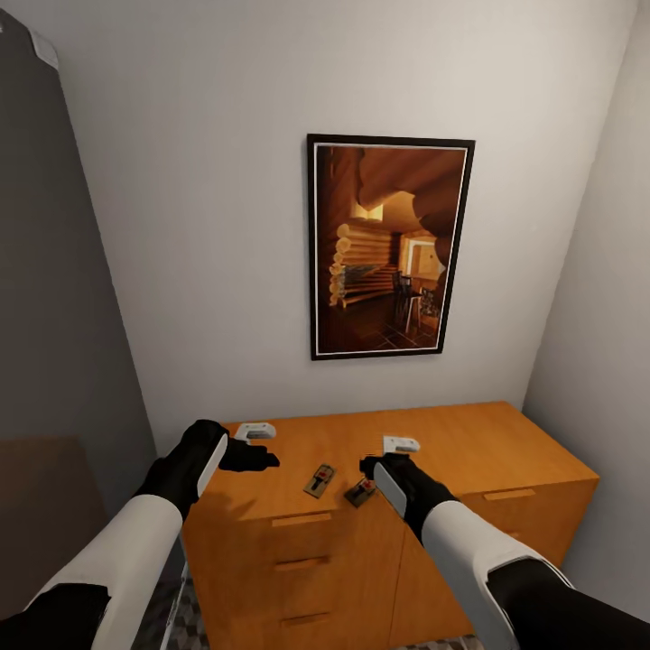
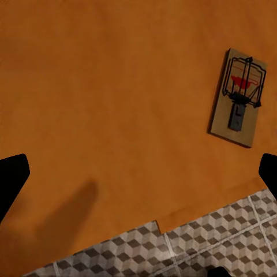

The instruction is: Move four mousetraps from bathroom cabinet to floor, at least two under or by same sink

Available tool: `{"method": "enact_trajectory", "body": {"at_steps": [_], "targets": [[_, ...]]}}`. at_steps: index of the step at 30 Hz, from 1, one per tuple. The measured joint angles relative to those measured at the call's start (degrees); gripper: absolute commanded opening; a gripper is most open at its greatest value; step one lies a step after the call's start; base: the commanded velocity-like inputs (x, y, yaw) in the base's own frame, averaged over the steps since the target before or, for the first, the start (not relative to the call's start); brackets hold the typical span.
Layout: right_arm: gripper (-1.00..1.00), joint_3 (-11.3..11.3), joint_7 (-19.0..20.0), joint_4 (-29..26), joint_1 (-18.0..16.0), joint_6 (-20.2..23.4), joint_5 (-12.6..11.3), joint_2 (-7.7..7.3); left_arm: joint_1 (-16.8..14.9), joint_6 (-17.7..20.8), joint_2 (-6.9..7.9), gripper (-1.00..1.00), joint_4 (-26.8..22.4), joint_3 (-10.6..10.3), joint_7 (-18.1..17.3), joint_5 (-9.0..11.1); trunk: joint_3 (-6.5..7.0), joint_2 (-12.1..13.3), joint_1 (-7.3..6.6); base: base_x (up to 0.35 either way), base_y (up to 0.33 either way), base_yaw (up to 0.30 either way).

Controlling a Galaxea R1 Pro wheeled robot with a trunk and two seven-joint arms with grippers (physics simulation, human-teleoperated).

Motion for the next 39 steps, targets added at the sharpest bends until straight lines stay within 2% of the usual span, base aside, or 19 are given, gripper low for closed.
{"method": "enact_trajectory", "body": {"at_steps": [7,16,39], "targets": [[1.00,-0.02,0.03,2.66,-0.01,-0.41,-0.98,0.00,0.00,0.00,-0.02,1.00,0.03,0.00,0.00,0.00,0.00,0.00,0.00,0.000,0.000,0.000],[1.00,0.06,0.02,3.58,-0.01,-0.31,-3.60,0.00,0.00,0.00,0.00,1.00,0.03,0.00,0.00,0.00,0.00,0.00,0.00,0.000,0.000,0.000],[1.00,0.39,0.55,3.59,-0.01,0.03,-3.85,0.00,0.00,0.00,-0.08,1.00,0.03,0.00,0.00,0.00,0.00,0.00,0.00,0.000,0.000,0.000]]}}
